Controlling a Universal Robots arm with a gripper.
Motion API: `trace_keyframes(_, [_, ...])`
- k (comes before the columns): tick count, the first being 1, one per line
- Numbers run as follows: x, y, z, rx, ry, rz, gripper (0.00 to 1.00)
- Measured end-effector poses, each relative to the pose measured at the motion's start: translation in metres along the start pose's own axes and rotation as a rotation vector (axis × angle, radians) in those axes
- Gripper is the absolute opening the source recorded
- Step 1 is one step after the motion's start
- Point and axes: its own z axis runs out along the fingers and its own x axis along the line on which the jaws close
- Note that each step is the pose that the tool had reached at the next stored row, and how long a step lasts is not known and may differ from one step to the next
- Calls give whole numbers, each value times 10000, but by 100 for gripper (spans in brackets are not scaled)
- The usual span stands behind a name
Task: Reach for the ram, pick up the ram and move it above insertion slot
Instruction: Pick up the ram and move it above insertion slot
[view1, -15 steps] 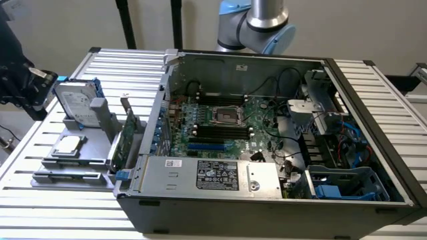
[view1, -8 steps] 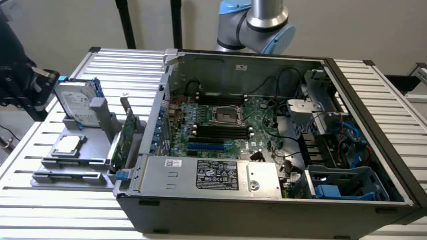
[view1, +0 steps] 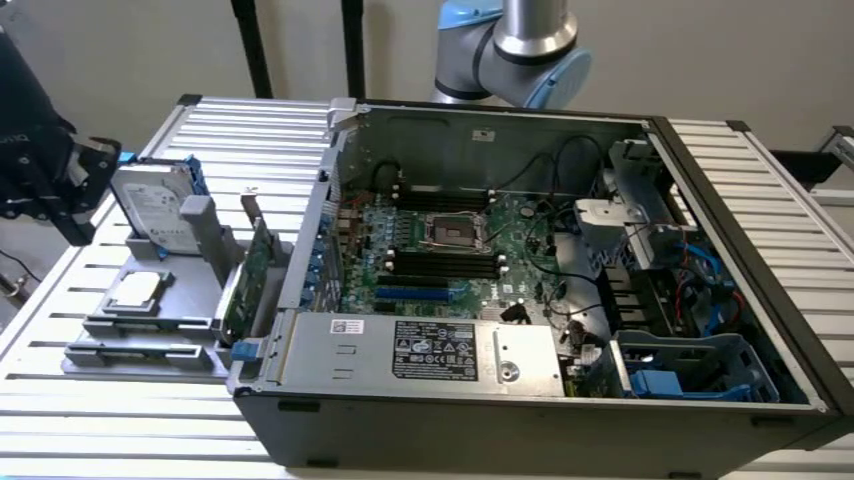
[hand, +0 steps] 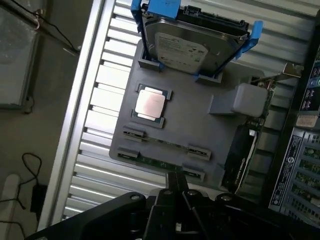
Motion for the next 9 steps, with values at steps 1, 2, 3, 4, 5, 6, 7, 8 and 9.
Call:
trace_keyframes(1, [0, 0, 3, 0, 7, -179, 11])
trace_keyframes(2, [0, 0, 6, 1, 15, -359, 11])
trace_keyframes(3, [0, 0, 9, 1, 22, -538, 11])
trace_keyframes(4, [0, -1, 13, 1, 29, -719, 11])
trace_keyframes(5, [0, -1, 17, 2, 35, -909, 11])
trace_keyframes(6, [0, -1, 20, 2, 42, -1089, 11])
trace_keyframes(7, [0, -1, 23, 2, 49, -1269, 11])
trace_keyframes(8, [0, -1, 26, 3, 56, -1448, 11])
trace_keyframes(9, [0, -1, 30, 3, 63, -1628, 11])
